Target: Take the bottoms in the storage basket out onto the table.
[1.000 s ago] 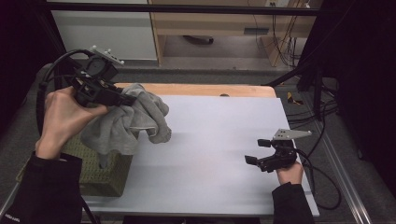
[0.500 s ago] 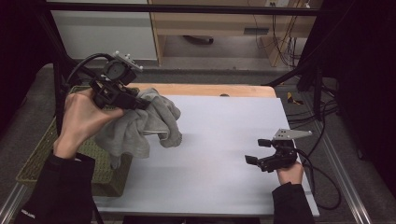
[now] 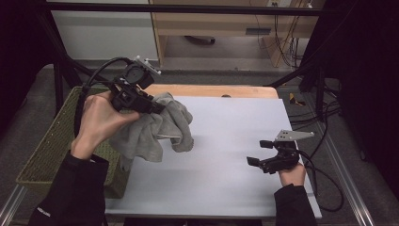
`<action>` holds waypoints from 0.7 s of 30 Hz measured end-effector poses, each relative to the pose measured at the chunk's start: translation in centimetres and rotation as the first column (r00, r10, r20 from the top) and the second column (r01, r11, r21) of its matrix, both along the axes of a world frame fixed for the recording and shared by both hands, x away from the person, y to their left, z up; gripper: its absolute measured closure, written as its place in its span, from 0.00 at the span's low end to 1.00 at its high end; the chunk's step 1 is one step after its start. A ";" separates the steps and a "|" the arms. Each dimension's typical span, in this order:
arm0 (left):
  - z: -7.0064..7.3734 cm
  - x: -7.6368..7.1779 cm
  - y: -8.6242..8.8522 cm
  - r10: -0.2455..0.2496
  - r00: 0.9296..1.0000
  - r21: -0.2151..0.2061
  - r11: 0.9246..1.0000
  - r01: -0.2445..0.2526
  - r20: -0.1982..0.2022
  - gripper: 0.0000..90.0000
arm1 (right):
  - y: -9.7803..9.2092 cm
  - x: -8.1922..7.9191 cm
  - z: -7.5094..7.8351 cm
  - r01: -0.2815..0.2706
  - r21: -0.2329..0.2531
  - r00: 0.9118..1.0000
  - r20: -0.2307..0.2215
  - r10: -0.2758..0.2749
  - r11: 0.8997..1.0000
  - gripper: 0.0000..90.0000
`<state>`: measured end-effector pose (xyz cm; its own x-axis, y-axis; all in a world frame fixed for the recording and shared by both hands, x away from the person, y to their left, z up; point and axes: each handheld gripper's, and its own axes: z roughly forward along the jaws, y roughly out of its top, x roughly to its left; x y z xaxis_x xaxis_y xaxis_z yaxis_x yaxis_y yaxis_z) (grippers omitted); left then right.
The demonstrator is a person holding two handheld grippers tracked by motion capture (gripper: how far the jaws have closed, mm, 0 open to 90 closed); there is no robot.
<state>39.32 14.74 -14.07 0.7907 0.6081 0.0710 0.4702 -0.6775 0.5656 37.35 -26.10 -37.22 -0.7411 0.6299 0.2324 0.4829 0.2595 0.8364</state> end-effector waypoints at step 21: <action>-3.0 0.8 -2.3 -0.042 0.998 0.006 0.999 0.043 -0.043 0.81 | 0.1 0.0 -0.1 -0.003 -0.009 1.000 -0.002 0.003 1.000 0.05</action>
<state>40.10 12.49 -17.10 0.8183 0.5734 0.0410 0.4644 -0.7014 0.5407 37.37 -25.98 -37.32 -0.7421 0.6300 0.2288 0.4842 0.2679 0.8329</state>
